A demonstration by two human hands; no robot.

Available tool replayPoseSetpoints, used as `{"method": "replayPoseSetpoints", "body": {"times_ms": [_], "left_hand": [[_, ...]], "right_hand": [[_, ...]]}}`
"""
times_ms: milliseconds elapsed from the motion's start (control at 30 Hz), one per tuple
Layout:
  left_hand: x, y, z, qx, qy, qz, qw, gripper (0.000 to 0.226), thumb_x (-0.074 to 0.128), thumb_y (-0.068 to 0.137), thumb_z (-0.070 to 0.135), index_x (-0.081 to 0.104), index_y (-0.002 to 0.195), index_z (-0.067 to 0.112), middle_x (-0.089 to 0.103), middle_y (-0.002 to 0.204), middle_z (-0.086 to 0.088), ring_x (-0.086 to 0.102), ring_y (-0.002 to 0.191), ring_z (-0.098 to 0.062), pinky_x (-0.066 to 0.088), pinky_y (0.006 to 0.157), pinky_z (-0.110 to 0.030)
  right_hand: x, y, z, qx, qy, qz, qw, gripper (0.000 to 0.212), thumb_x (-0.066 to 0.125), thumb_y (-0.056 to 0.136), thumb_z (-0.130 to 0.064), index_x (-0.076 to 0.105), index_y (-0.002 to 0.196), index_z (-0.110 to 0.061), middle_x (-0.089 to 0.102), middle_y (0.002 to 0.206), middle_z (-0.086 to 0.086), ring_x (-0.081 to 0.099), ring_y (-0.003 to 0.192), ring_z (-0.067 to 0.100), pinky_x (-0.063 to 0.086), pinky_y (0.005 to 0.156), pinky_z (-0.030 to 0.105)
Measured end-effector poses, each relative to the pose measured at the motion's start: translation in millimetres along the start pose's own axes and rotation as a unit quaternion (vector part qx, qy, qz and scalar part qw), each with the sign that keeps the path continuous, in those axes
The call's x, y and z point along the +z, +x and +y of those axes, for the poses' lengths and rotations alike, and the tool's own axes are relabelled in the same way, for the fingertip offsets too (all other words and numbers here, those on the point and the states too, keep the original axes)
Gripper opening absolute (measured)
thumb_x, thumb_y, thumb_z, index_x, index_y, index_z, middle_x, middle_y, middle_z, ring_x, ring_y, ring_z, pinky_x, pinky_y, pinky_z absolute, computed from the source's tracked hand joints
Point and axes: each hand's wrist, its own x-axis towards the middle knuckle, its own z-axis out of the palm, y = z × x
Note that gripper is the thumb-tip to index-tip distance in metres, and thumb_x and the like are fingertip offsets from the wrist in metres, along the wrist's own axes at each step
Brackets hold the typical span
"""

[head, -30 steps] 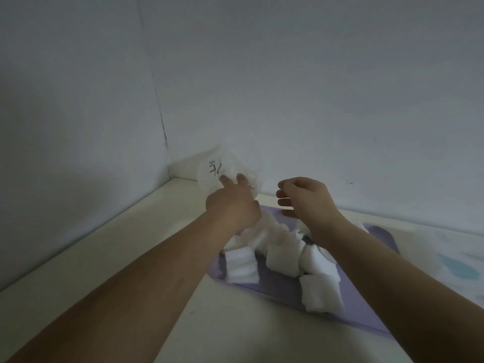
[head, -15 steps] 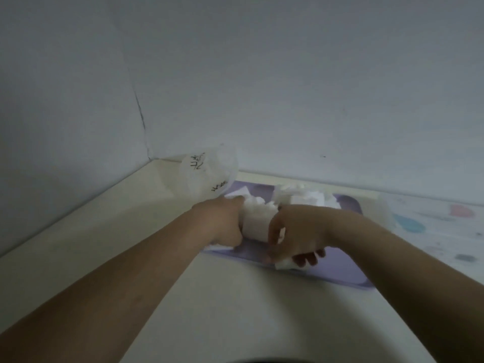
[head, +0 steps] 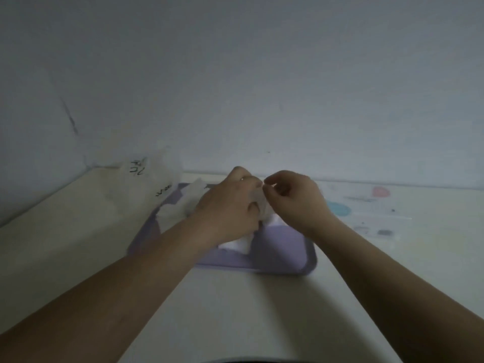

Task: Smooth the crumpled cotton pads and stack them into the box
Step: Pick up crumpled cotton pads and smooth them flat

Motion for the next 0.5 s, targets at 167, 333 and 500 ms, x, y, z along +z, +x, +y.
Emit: {"method": "replayPoseSetpoints", "body": {"times_ms": [167, 333, 500], "left_hand": [[44.5, 29.4, 46.8, 0.070, -0.031, -0.041, 0.996, 0.050, 0.059, 0.090, 0.028, 0.057, 0.139, 0.026, 0.043, 0.149, 0.005, 0.060, 0.120, -0.023, 0.050, 0.102, -0.040], [83.1, 56.3, 94.0, 0.121, 0.017, -0.090, 0.988, 0.066, 0.059, 0.094, 0.038, 0.040, 0.155, 0.025, 0.013, 0.172, -0.006, 0.016, 0.157, -0.025, 0.025, 0.125, -0.044], [112.2, 79.3, 125.1, 0.135, 0.115, -0.125, 0.976, 0.080, 0.061, 0.091, 0.051, 0.027, 0.159, 0.027, 0.028, 0.165, -0.006, 0.024, 0.151, -0.031, 0.035, 0.117, -0.050]], "right_hand": [[-52.8, -3.8, 63.4, 0.003, -0.089, 0.153, 0.984, 0.032, 0.068, 0.091, -0.024, 0.072, 0.122, -0.017, 0.067, 0.127, 0.008, 0.061, 0.123, 0.027, 0.045, 0.104, 0.037], [-91.3, -22.1, 122.5, 0.185, -0.083, 0.231, 0.952, 0.064, 0.063, 0.095, -0.039, 0.047, 0.150, -0.010, 0.041, 0.157, 0.021, 0.036, 0.148, 0.038, 0.031, 0.121, 0.052], [-97.5, -51.2, 138.4, 0.271, 0.155, 0.218, 0.925, 0.071, 0.062, 0.092, -0.049, 0.044, 0.152, -0.014, 0.057, 0.142, 0.001, 0.060, 0.118, 0.020, 0.054, 0.093, 0.033]]}}
